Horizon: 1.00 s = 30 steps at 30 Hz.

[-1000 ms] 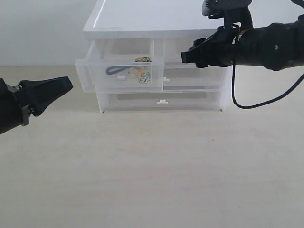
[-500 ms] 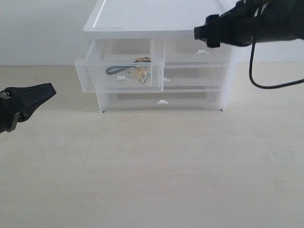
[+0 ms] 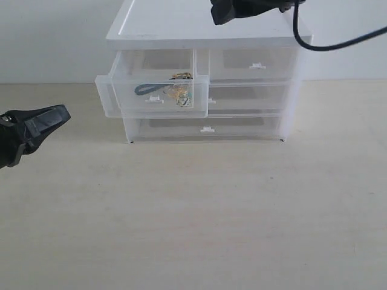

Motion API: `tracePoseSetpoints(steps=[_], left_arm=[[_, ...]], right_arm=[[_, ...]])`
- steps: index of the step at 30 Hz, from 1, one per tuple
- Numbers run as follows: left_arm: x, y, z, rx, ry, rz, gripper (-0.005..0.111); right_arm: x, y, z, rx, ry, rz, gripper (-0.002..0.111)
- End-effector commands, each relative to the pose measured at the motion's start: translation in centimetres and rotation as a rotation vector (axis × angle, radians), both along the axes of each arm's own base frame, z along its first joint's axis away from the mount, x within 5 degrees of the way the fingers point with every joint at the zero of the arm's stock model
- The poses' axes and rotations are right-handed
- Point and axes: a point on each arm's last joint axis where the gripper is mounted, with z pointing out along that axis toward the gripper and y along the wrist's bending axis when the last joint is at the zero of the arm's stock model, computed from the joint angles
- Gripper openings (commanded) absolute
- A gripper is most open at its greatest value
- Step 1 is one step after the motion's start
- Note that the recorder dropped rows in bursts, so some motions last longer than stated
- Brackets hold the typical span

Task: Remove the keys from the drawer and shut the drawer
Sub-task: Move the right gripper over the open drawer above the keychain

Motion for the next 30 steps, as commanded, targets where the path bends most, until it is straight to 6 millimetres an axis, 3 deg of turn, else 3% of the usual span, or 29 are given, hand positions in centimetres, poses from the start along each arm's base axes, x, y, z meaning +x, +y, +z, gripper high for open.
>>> tracePoseSetpoints(steps=[1, 6, 11, 19, 30], left_arm=[[-0.1, 0.1, 0.1, 0.003, -0.008, 0.010, 0.004], [-0.1, 0.1, 0.1, 0.004, -0.008, 0.009, 0.004], [-0.1, 0.1, 0.1, 0.004, -0.008, 0.009, 0.004], [-0.1, 0.1, 0.1, 0.010, -0.012, 0.008, 0.004], [-0.2, 0.0, 0.0, 0.019, -0.013, -0.005, 0.004]], right_arm=[[1.0, 1.5, -0.1, -0.024, 0.108, 0.067, 0.056], [1.8, 5.9, -1.2, -0.064, 0.110, 0.144, 0.056], [4.1, 8.2, -2.6, -0.110, 0.181, 0.156, 0.056], [4.3, 10.6, -2.7, -0.128, 0.148, 0.217, 0.056], [6.2, 11.6, -6.5, -0.228, 0.151, 0.257, 0.056]])
